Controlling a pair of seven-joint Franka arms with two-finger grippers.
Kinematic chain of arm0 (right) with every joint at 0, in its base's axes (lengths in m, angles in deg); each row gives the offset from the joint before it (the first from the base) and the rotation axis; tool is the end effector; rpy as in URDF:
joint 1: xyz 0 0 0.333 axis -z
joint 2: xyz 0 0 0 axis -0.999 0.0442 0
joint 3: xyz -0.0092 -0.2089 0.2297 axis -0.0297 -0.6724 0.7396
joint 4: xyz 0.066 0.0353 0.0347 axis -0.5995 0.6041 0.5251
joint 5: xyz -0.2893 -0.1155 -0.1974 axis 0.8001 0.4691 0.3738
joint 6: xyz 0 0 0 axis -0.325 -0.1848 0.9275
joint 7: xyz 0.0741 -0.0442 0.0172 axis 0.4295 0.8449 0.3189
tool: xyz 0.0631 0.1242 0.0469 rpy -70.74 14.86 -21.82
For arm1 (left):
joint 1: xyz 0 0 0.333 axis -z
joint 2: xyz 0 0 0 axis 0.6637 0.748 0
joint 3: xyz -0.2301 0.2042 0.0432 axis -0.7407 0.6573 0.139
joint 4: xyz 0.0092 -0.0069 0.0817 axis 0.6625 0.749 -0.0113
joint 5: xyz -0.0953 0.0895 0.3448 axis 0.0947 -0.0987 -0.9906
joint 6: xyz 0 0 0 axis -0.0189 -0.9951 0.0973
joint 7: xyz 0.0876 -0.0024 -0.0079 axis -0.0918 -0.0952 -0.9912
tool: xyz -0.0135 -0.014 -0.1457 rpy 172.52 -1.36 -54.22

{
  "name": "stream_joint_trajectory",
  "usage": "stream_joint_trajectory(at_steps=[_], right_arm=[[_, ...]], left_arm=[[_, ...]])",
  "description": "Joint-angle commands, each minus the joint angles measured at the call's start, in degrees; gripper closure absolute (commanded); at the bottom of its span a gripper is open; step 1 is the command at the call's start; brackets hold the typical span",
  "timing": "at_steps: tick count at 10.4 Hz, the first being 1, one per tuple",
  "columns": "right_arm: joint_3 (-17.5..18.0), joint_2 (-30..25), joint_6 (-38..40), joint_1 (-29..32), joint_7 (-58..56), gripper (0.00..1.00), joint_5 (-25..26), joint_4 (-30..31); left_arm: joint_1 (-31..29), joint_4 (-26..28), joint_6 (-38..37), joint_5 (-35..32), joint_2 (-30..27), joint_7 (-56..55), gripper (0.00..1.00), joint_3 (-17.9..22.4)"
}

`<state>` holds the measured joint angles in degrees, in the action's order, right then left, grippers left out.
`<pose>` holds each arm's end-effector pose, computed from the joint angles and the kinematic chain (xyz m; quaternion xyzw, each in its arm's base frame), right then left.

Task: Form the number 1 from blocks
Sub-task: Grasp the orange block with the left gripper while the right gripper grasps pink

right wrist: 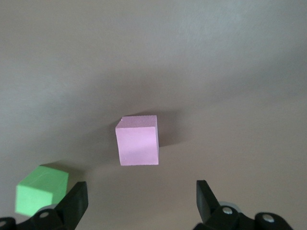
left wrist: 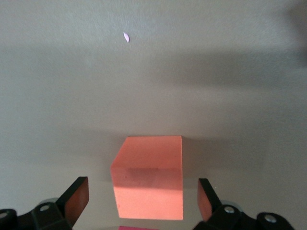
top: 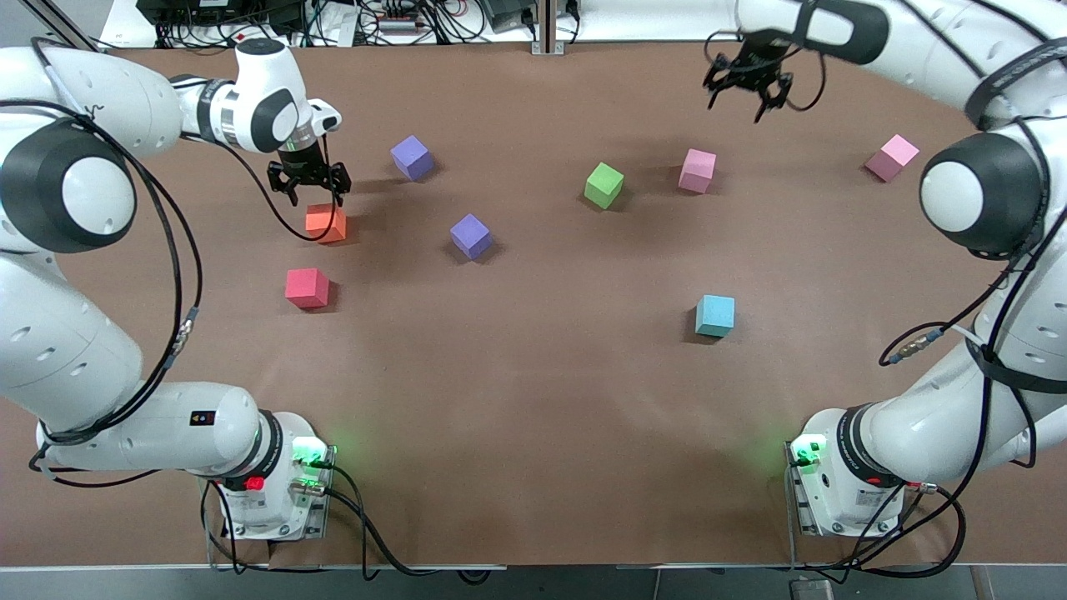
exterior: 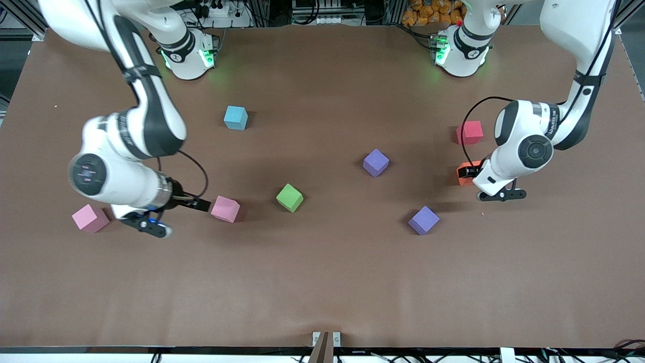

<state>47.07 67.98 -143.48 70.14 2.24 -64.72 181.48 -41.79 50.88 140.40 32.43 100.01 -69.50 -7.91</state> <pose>0.6061 0.1623 0.3078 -0.9797 0.1789 0.0854 0.0285 0.5057 -0.0563 0.2032 -0.9926 -0.0312 0.1054 0.0523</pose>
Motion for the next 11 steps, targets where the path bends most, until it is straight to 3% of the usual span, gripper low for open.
stream_joint_trajectory(at_steps=[1,8,9,10,11], right_arm=[[-1.06,2.52,-2.08,-1.56,1.19,0.00,-1.23,1.34],[-1.06,8.50,-5.50,-2.79,4.80,0.00,-1.67,0.99],[-1.06,9.12,-6.55,-3.14,4.89,0.00,-1.94,0.99],[-1.06,9.91,-7.08,-3.41,4.97,0.00,-1.94,0.81],[-1.06,10.35,-7.61,-3.76,5.67,0.00,-1.94,0.72]], left_arm=[[0.12,0.28,0.83,-1.73,0.63,-2.72,0.00,-0.30],[0.12,-0.25,0.83,-1.90,4.75,-2.72,0.00,-0.21],[-0.05,-0.42,0.83,-1.99,5.02,-2.72,0.32,-0.21],[-0.49,-0.51,0.83,-1.99,4.94,-2.72,0.99,-0.21],[-0.84,-0.68,0.83,-1.99,4.85,-2.72,1.00,-0.21]])
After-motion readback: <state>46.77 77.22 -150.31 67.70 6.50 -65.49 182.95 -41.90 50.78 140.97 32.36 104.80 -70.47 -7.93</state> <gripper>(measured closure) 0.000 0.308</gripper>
